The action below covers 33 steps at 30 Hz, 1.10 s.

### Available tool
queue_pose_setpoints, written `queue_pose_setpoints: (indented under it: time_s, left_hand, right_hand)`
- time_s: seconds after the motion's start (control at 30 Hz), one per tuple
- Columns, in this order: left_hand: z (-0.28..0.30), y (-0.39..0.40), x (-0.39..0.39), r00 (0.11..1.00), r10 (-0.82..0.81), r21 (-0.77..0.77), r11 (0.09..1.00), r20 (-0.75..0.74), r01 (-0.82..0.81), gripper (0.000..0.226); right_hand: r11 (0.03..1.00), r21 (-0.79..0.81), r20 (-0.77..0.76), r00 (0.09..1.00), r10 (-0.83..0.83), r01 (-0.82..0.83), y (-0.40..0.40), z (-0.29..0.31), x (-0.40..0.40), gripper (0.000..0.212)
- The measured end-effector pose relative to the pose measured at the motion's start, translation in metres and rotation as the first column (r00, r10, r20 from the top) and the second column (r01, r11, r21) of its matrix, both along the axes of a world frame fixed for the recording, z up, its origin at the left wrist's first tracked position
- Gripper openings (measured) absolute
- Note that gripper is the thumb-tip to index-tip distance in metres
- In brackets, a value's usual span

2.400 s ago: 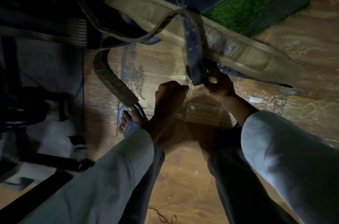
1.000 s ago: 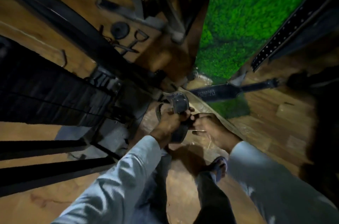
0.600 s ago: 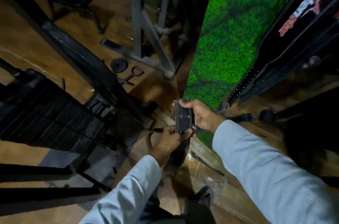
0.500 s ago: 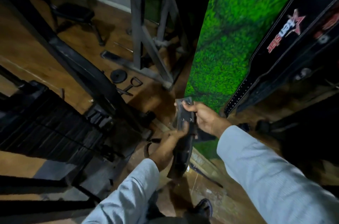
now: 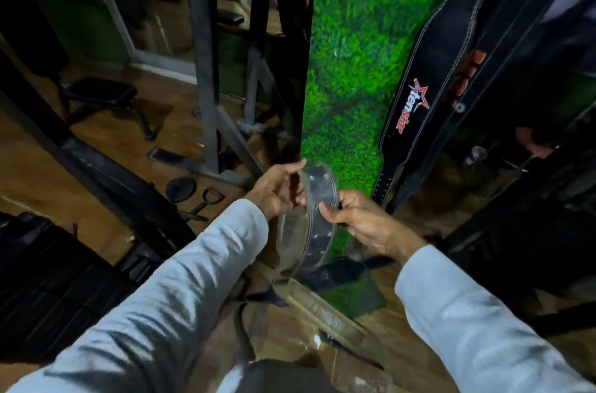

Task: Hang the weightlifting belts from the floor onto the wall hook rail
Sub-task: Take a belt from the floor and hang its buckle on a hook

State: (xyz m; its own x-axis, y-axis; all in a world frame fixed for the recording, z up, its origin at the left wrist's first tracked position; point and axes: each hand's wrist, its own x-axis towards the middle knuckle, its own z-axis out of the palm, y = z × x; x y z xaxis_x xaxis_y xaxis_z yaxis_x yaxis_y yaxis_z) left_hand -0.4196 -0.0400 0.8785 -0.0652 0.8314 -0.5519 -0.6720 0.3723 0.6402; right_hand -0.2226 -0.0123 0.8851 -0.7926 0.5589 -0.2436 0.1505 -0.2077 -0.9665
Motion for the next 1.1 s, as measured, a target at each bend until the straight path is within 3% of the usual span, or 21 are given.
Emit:
queue_pose_setpoints:
  time_s: [0.07, 0.1, 0.23, 0.3, 0.43, 0.53, 0.6, 0.67, 0.73, 0.8, 0.9, 0.93, 1.1]
  left_hand:
    - [0.005, 0.003, -0.005, 0.993, -0.069, 0.014, 0.997, -0.099, 0.071, 0.007]
    - [0.007, 0.002, -0.007, 0.989, -0.079, 0.025, 0.996, -0.125, 0.082, 0.006]
    - [0.015, -0.01, -0.006, 0.935, -0.132, 0.196, 0.959, -0.329, 0.204, 0.019]
    - [0.016, -0.018, 0.002, 0.897, -0.159, 0.278, 0.916, -0.413, 0.29, 0.021]
    - [0.01, -0.03, 0.02, 0.834, -0.217, 0.291, 0.868, -0.507, 0.403, 0.031]
    - [-0.004, -0.037, 0.02, 0.803, -0.312, 0.192, 0.868, -0.509, 0.459, 0.048]
    - [-0.007, -0.04, 0.017, 0.83, -0.384, 0.102, 0.883, -0.404, 0.458, 0.075]
    - [-0.006, -0.038, 0.013, 0.912, -0.378, 0.072, 0.917, -0.158, 0.392, 0.101]
    - [-0.003, -0.028, 0.011, 0.962, -0.263, 0.093, 0.962, 0.073, 0.256, 0.111]
    - [0.003, -0.015, 0.015, 0.971, -0.153, 0.141, 0.982, 0.182, 0.128, 0.093]
    - [0.019, -0.001, 0.019, 0.994, -0.086, 0.176, 0.982, 0.074, 0.072, 0.033]
    - [0.022, 0.0, 0.017, 0.995, -0.092, 0.187, 0.979, 0.03, 0.085, 0.025]
    - [0.024, -0.011, 0.014, 0.971, -0.169, 0.341, 0.914, -0.171, 0.22, 0.031]
  right_hand:
    - [0.993, -0.112, 0.057, 0.998, -0.039, 0.045, 0.005, -0.011, 0.01, 0.087]
    - [0.983, -0.174, 0.092, 0.995, -0.04, 0.055, 0.007, -0.013, 0.015, 0.101]
    - [0.911, -0.37, 0.185, 0.975, -0.119, 0.182, 0.032, -0.006, 0.015, 0.128]
    - [0.842, -0.466, 0.155, 0.962, -0.224, 0.271, 0.045, 0.005, 0.007, 0.119]
    - [0.791, -0.472, 0.149, 0.92, -0.363, 0.389, 0.052, 0.033, -0.012, 0.039]
    - [0.811, -0.435, 0.158, 0.92, -0.359, 0.391, 0.05, 0.031, -0.009, 0.027]
    - [0.848, -0.412, 0.123, 0.942, -0.311, 0.334, 0.044, 0.027, -0.002, 0.022]
    - [0.889, -0.366, 0.075, 0.96, -0.268, 0.277, 0.037, 0.024, 0.005, 0.012]
    - [0.928, -0.317, 0.008, 0.979, -0.202, 0.194, 0.031, 0.018, 0.009, 0.016]
    - [0.958, -0.265, -0.008, 0.993, -0.12, 0.114, 0.022, 0.015, 0.012, 0.023]
    - [0.992, -0.124, 0.112, 0.993, -0.024, 0.037, 0.015, 0.002, 0.018, 0.032]
    - [0.995, -0.097, 0.156, 0.988, -0.017, 0.032, 0.015, 0.001, 0.021, 0.033]
    - [0.953, -0.258, 0.108, 0.985, -0.134, 0.158, 0.032, 0.003, 0.038, 0.073]
